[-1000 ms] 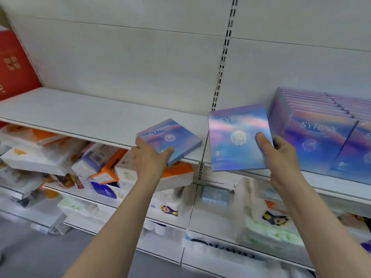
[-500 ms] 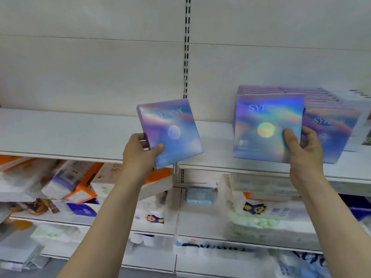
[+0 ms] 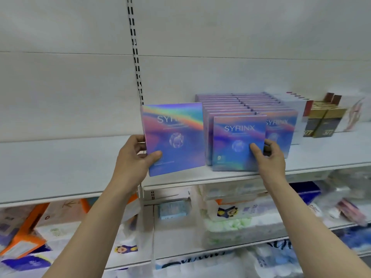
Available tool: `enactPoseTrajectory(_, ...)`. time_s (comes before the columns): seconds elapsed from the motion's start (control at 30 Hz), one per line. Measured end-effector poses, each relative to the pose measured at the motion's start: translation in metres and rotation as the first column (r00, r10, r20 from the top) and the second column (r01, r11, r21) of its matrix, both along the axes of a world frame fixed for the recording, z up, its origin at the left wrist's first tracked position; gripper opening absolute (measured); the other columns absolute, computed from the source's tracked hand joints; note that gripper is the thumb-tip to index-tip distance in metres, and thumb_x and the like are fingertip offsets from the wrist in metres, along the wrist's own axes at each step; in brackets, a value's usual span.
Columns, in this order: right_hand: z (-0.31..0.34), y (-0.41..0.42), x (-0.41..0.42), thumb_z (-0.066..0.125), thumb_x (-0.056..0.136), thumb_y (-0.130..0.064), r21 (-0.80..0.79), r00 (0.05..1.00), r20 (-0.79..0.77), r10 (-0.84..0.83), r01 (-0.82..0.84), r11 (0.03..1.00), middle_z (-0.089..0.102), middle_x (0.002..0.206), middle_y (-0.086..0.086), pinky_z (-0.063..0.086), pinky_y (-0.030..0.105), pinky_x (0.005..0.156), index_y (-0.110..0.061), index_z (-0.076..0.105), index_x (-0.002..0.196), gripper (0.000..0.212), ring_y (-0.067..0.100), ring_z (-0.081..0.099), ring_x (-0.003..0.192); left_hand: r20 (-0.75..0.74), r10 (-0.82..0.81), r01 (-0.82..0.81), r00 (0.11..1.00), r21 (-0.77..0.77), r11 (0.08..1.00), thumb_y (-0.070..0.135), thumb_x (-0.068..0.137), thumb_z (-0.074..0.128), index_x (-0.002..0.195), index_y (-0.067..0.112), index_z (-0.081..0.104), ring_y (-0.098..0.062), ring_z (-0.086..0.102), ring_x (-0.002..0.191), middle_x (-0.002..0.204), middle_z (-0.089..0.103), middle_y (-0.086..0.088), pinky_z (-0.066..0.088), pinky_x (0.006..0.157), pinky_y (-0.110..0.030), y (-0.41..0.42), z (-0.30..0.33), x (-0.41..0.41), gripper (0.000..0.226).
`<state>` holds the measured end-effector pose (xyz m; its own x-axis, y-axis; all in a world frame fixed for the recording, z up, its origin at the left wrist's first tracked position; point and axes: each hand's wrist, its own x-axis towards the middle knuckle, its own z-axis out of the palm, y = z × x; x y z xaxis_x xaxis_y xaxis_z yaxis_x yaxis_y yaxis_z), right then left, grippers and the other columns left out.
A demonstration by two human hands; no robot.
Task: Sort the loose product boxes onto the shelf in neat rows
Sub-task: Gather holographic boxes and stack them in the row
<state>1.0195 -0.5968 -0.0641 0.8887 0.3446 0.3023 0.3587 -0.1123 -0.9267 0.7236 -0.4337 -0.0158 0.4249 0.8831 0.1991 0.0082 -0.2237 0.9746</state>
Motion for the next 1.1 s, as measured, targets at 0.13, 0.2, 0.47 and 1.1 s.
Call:
enactPoseTrajectory(0.13, 0.002, 0.006, 0.002, 0.069, 0.089, -0.039, -0.047, 1.000, 0.024, 0.007, -0.006, 0.999, 0.060, 0.102, -0.004, 0.042, 0.021, 0.077, -0.021, 0.058, 0.115, 0.033, 0.016, 0.058, 0.096, 0.008, -0.049, 0.049, 0.999, 0.008, 0.999, 0.005, 0.083, 0.073, 0.112, 0.016, 0.056, -0.020, 0.071, 0.082, 0.103, 0.069, 0.003, 0.056, 0.067, -0.029, -0.008, 0.005, 0.019, 0.036)
enactPoseTrajectory(0.2, 0.004, 0.009, 0.002, 0.071, 0.088, -0.038, -0.058, 0.998, 0.053, 0.020, -0.017, 0.998, 0.060, 0.095, -0.008, 0.040, 0.013, 0.069, -0.023, 0.057, 0.110, 0.030, 0.012, 0.057, 0.089, 0.006, -0.069, 0.069, 0.998, 0.011, 0.998, 0.005, 0.083, 0.073, 0.111, 0.016, 0.056, -0.021, 0.071, 0.082, 0.104, 0.068, 0.001, 0.055, 0.065, -0.027, -0.014, 0.008, 0.031, 0.035)
enactPoseTrajectory(0.47, 0.037, -0.017, 0.024, 0.061, 0.091, -0.049, 0.162, 0.962, -0.046, 0.270, -0.259, 0.952, 0.067, 0.111, -0.007, 0.054, 0.031, 0.089, -0.021, 0.058, 0.120, 0.040, 0.009, 0.064, 0.103, 0.027, -0.132, 0.131, 0.991, 0.037, 0.991, 0.003, 0.083, 0.072, 0.109, 0.016, 0.057, -0.023, 0.070, 0.081, 0.104, 0.068, 0.001, 0.054, 0.065, -0.024, -0.062, 0.016, 0.101, 0.033)
enactPoseTrajectory(1.1, 0.038, -0.070, 0.169, 0.065, 0.093, -0.010, 0.385, 0.853, -0.220, 0.473, -0.370, 0.846, 0.068, 0.109, 0.006, 0.059, 0.040, 0.086, -0.012, 0.057, 0.114, 0.023, 0.023, 0.068, 0.102, -0.342, 0.526, 0.003, 0.778, 0.840, 0.542, 0.040, 0.067, 0.084, 0.137, 0.020, 0.050, -0.030, 0.032, 0.140, 0.145, 0.047, -0.003, 0.028, 0.115, -0.043, -0.095, -0.003, 0.234, 0.081)
